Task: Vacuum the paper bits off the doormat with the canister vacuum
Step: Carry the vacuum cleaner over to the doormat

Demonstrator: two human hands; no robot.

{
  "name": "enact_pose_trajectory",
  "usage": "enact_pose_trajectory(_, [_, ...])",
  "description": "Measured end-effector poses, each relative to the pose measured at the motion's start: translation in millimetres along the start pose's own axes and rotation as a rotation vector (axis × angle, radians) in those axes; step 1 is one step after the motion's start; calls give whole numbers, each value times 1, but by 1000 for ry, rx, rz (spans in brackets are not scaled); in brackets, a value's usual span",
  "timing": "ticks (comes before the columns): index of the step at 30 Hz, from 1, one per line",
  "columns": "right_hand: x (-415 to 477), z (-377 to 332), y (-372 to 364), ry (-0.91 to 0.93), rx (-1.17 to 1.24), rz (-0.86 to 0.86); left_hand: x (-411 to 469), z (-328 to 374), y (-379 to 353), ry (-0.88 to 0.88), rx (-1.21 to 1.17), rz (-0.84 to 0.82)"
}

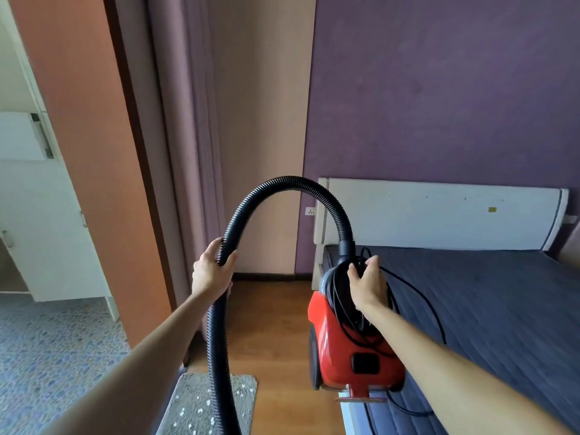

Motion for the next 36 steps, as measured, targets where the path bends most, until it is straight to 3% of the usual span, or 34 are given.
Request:
enact_pose_trajectory(23, [268,-36,-166,37,-28,-107,244,-86,-136,103,105,118])
enact_pose_trajectory(36, [386,-71,-253,100,-17,-170,362,-125,-173,147,138,181])
Point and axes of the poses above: each hand's wrist, its own x-axis towards the middle knuckle, its own y-axis out of the back of the hand, z = x × y, the point moved 6 cm from there along x, towards the middle knuckle, and after that the axes turned 13 degrees about -x, right-handed, at the moved point
